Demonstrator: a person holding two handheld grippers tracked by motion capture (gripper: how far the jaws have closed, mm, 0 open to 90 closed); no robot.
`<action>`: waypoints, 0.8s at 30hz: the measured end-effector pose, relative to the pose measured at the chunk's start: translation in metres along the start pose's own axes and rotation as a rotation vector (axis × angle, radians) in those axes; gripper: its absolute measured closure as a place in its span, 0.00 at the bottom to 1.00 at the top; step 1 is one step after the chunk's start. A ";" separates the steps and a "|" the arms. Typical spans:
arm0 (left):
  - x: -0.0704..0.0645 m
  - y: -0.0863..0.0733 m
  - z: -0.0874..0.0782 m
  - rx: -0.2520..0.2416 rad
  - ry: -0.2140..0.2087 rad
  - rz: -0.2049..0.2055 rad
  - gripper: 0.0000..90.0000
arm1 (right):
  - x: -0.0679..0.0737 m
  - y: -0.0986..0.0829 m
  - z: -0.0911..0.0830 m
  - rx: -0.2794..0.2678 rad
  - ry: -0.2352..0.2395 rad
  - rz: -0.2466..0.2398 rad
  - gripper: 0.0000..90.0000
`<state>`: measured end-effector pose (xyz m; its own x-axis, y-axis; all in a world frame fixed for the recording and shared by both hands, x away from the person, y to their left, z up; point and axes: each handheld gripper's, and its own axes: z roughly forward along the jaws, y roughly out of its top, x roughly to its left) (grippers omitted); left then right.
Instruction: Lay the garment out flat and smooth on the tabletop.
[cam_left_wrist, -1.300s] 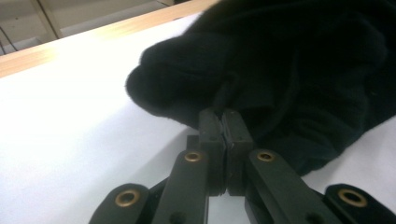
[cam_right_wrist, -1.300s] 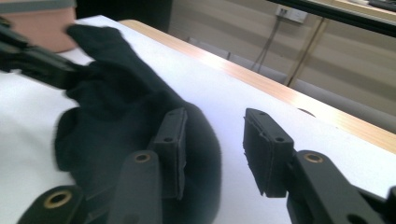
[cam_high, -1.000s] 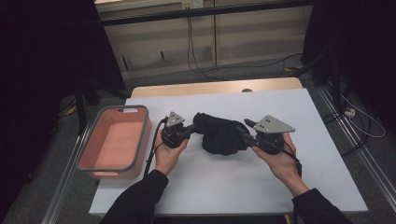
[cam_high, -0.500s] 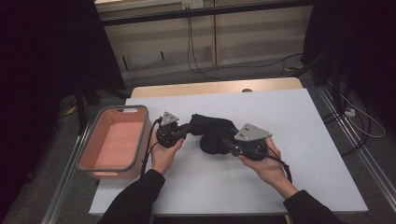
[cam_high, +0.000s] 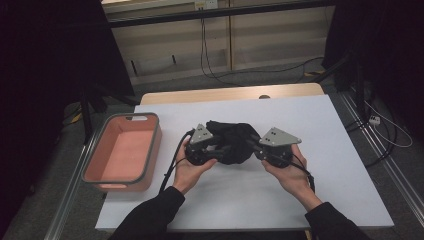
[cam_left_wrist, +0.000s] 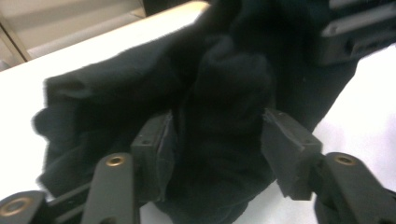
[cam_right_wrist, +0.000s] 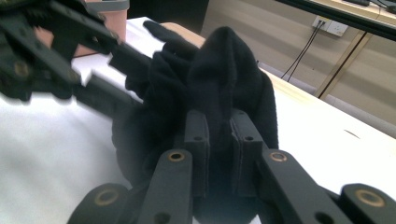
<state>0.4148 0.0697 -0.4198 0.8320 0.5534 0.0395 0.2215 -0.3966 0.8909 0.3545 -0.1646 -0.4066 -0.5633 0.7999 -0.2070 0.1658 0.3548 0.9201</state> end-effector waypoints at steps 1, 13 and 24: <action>0.000 -0.001 0.003 0.011 0.006 0.000 0.49 | 0.000 0.000 0.000 0.001 -0.001 0.001 0.88; -0.011 0.001 0.004 0.020 -0.079 0.011 0.35 | -0.006 0.000 -0.002 -0.001 -0.008 0.024 0.88; 0.003 0.001 -0.008 0.031 0.004 -0.037 0.91 | -0.021 0.000 -0.008 -0.016 -0.036 0.053 0.88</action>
<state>0.4131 0.0771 -0.4151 0.8209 0.5710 0.0089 0.2678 -0.3986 0.8772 0.3603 -0.1857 -0.3999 -0.5245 0.8344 -0.1697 0.1809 0.3039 0.9354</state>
